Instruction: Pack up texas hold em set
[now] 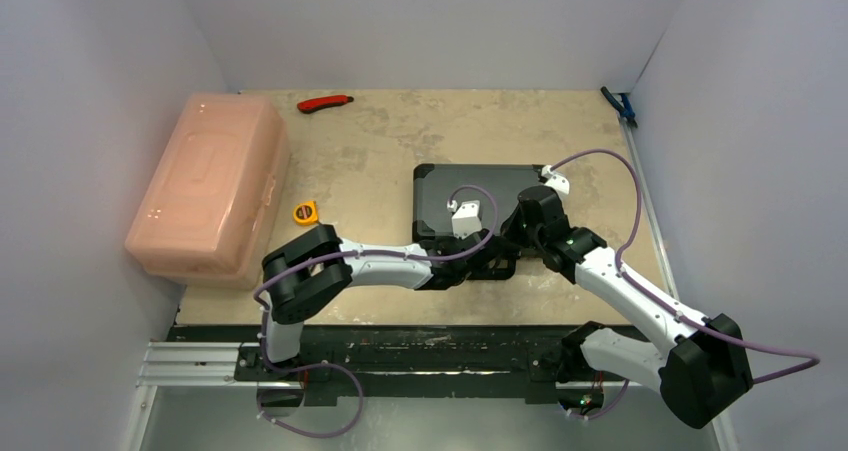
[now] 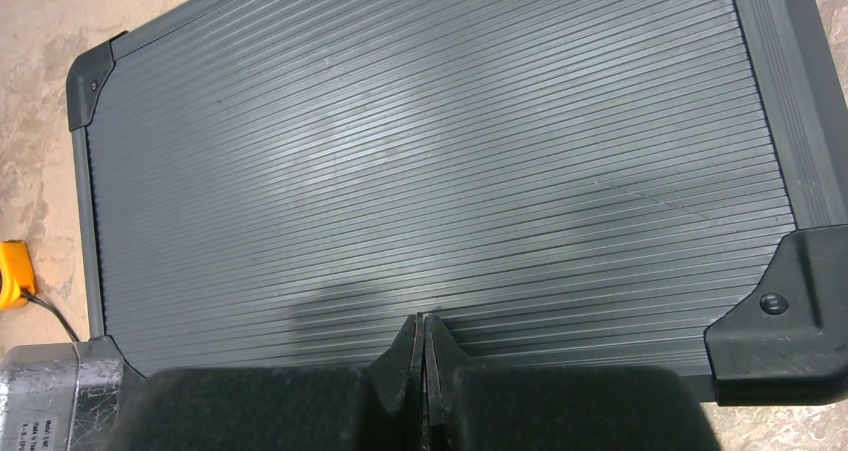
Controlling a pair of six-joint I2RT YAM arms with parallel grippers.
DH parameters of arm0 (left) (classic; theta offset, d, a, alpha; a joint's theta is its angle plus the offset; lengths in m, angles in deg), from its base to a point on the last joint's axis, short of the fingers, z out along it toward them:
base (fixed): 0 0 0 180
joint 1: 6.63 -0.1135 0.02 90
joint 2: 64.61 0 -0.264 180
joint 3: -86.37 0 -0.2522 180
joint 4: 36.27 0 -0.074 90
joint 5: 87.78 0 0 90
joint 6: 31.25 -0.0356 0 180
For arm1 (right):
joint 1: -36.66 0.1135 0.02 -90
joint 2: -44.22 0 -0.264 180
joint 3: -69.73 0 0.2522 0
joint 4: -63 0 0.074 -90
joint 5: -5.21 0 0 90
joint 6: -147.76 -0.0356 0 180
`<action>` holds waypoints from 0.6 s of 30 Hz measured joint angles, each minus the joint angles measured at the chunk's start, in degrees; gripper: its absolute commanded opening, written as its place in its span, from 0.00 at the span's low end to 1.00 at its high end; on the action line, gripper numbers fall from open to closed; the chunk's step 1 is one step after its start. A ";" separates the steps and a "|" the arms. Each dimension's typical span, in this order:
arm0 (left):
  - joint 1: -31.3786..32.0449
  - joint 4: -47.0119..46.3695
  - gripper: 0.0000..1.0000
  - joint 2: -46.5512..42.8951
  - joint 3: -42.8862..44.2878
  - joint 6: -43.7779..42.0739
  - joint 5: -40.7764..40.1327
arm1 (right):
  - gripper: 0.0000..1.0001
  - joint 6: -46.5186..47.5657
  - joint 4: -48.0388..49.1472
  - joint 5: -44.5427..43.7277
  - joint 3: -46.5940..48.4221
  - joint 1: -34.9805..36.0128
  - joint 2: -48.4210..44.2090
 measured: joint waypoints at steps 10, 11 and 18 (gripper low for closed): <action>-0.02 -0.57 0.00 0.39 0.00 0.13 0.81 | 0.00 0.00 0.00 -0.02 0.00 0.00 0.00; -0.02 -0.59 0.00 0.42 0.00 0.13 0.79 | 0.00 0.00 0.00 -0.02 0.00 0.00 0.00; 0.00 -0.61 0.00 0.85 0.33 0.48 0.90 | 0.00 0.00 -0.02 -0.02 0.00 0.00 0.00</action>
